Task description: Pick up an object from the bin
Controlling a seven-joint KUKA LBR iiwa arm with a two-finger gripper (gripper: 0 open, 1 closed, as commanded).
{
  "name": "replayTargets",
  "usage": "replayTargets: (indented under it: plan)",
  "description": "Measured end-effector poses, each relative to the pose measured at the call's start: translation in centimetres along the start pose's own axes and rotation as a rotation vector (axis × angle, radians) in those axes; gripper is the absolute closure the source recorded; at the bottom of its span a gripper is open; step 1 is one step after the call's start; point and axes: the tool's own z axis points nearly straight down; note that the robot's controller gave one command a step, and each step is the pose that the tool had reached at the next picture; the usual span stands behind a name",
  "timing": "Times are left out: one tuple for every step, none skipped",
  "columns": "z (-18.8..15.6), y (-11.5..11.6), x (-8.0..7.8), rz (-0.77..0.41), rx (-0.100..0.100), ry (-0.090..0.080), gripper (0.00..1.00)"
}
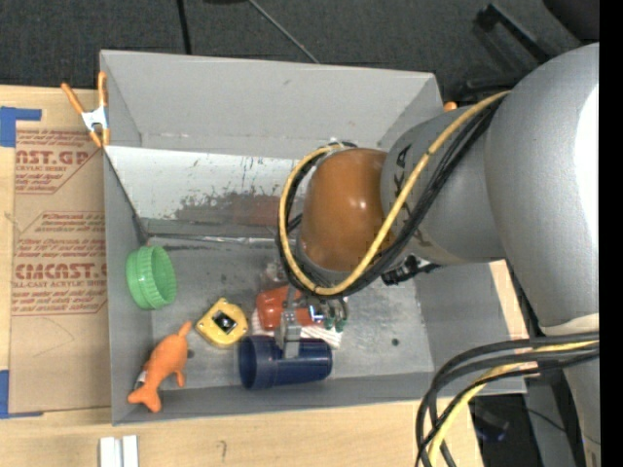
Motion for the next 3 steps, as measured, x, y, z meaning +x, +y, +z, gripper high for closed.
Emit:
replayTargets:
  plan:
    - [1.4, -0.5, -0.7, 0.053, 0.000, -0.025, 1.00]
    - [1.4, -0.5, -0.7, 0.053, 0.000, -0.025, 1.00]
    - [-7.0, -3.4, -0.4, 0.007, 0.003, 0.009, 1.00]
